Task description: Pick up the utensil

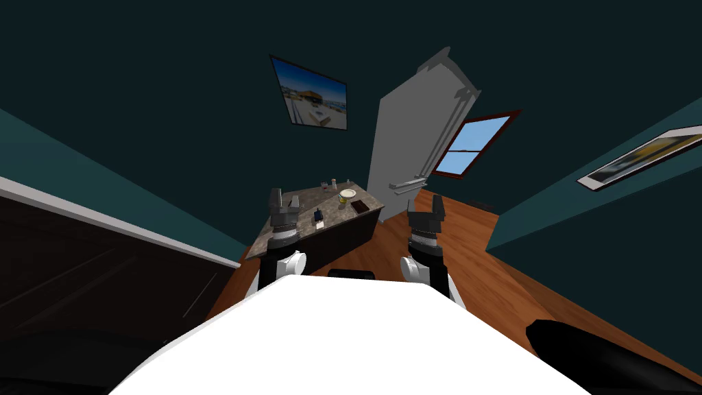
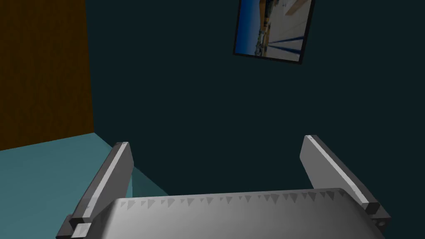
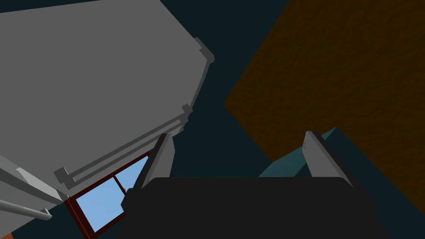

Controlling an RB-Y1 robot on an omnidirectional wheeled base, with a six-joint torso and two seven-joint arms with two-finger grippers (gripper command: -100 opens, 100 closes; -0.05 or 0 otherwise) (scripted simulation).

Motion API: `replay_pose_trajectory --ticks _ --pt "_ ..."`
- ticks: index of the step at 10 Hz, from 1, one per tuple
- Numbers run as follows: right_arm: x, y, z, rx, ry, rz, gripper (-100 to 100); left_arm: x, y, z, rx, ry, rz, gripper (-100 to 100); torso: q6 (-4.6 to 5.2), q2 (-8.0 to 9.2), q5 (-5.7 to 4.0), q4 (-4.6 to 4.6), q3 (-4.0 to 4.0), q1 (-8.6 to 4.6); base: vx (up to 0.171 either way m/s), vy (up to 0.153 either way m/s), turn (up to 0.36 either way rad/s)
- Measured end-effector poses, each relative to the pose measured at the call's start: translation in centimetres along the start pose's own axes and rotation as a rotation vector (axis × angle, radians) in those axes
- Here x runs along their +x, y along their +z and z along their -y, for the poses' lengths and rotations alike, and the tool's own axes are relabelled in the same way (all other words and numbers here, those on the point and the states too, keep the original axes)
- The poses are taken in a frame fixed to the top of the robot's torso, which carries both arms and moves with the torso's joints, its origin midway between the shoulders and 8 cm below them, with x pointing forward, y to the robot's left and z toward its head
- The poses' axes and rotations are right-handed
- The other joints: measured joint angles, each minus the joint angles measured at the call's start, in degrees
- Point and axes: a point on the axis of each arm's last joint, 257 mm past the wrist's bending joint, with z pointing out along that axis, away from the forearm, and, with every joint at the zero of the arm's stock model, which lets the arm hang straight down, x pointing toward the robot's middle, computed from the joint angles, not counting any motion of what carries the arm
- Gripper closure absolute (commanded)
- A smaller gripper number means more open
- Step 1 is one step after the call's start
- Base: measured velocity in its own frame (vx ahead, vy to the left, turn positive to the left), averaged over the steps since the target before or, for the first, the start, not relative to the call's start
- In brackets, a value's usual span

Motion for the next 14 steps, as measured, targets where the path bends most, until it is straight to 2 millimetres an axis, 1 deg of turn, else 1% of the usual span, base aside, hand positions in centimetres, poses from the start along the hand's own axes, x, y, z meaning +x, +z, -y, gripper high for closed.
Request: replay_pose_trajectory --ticks 2,4,5,14 --pt "0.0 0.0 0.0 0.0 0.0 0.0 0 0.2 0.2 -0.5 -0.016 0.017 -0.037 -100 0.0 0.0 0.02 0.0 0.0 0.1 -0.001 0.029 -0.004" --pt "0.0 0.0 0.0 0.0 0.0 0.0 0 0.4 0.3 -1.9 -0.057 0.042 -0.079 -100 0.0 0.0 0.04 0.0 0.0 0.17 -0.002 0.035 -0.006" --pt "0.0 0.0 0.0 0.0 0.0 0.0 0 0.4 0.4 -2.2 -0.069 0.049 -0.088 -100 0.0 0.0 0.03 0.0 0.0 0.14 -0.001 0.032 -0.005" --pt "0.0 0.0 0.0 0.0 0.0 0.0 0 -0.5 1.1 -7.2 -0.249 0.136 -0.178 -100 0.0 -0.01 0.03 0.0 -0.01 0.12 -0.002 0.035 -0.013"
